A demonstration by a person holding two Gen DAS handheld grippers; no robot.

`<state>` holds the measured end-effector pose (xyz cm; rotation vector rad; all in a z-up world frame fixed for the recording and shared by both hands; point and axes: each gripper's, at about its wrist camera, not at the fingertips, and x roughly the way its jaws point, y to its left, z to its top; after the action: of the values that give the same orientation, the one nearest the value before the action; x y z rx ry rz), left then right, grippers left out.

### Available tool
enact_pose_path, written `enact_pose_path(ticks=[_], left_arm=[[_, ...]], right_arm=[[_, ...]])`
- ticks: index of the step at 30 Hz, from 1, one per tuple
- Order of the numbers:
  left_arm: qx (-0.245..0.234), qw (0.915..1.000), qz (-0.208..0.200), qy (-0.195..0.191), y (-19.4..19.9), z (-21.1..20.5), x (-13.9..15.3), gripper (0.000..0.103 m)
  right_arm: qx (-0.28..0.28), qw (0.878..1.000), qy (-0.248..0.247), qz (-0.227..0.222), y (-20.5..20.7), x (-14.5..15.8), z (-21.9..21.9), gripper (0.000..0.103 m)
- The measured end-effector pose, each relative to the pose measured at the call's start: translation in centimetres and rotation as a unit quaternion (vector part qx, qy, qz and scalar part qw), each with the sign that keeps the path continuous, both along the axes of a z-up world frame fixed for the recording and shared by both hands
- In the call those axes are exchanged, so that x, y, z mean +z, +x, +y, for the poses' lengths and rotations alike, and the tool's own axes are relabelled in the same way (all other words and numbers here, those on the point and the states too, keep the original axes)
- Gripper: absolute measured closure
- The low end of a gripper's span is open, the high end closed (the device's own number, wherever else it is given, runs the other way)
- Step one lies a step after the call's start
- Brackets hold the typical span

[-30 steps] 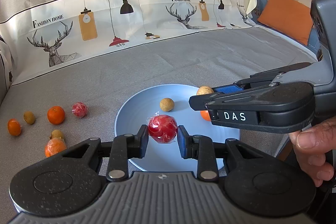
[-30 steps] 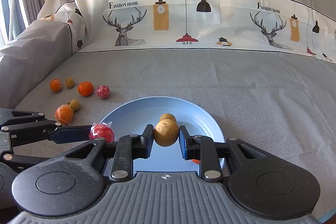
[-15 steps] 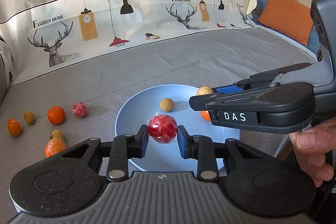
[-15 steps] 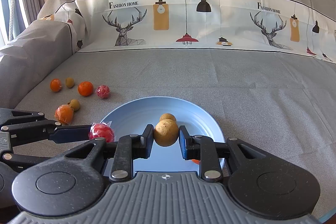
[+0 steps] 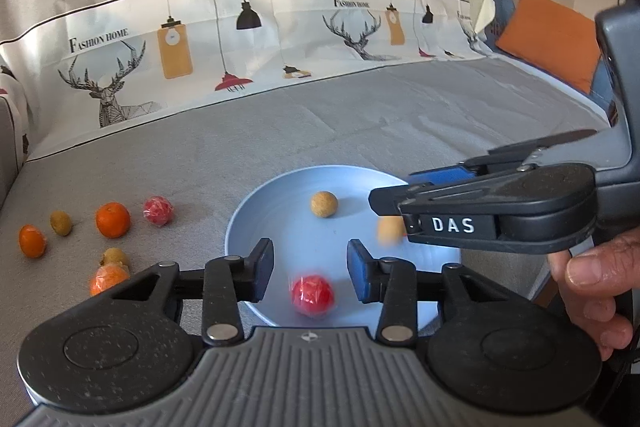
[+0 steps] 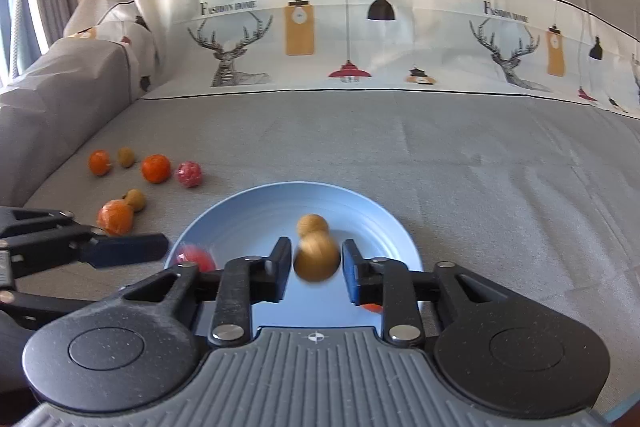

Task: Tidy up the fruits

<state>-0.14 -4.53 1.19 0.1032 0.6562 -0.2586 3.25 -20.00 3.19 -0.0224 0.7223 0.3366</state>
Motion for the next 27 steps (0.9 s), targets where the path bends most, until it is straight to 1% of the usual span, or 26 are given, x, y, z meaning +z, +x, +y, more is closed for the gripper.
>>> enact_pose_path(ticks=[1,5,9,12,14,16,19,23,27], left_arm=[[0.003,1.0,0.001,-0.001,0.0,0.1,0.0,0.058],[0.008,1.0,0.0,-0.002,0.0,0.1,0.0,0.058],[0.013,0.9999,-0.004,-0.001,-0.1,0.2,0.2,0.058],[0.028,0.9995,-0.006,-0.011,0.0,0.9,0.5,0.058],[0.043,0.9987,-0.007,-0.024,0.2,1.7,0.8,0.061],[0.059,0.9974,-0.012,-0.039,0.3,2.6,1.3,0.074],[0.082,0.9946,-0.039,-0.05,0.0,3.7,2.5,0.084],[0.108,0.99,-0.074,-0.053,-0.3,4.9,4.0,0.085],[0.137,0.9848,-0.085,-0.067,0.0,6.4,4.6,0.085]], right_arm=[[-0.003,1.0,0.003,0.0,0.0,0.0,-0.1,0.066],[-0.006,1.0,0.005,0.002,0.1,0.0,-0.2,0.063],[-0.004,1.0,0.002,0.001,0.0,0.0,-0.1,0.062],[-0.005,1.0,0.004,0.001,0.1,0.0,-0.1,0.062],[-0.005,1.0,0.004,0.002,0.1,0.0,-0.1,0.062],[-0.005,1.0,0.005,0.002,0.1,0.0,-0.1,0.062],[-0.004,1.0,0.008,0.001,0.2,0.1,-0.1,0.062],[-0.004,1.0,0.015,0.002,0.2,0.2,0.0,0.062],[-0.002,1.0,0.022,0.003,0.3,0.2,0.2,0.062]])
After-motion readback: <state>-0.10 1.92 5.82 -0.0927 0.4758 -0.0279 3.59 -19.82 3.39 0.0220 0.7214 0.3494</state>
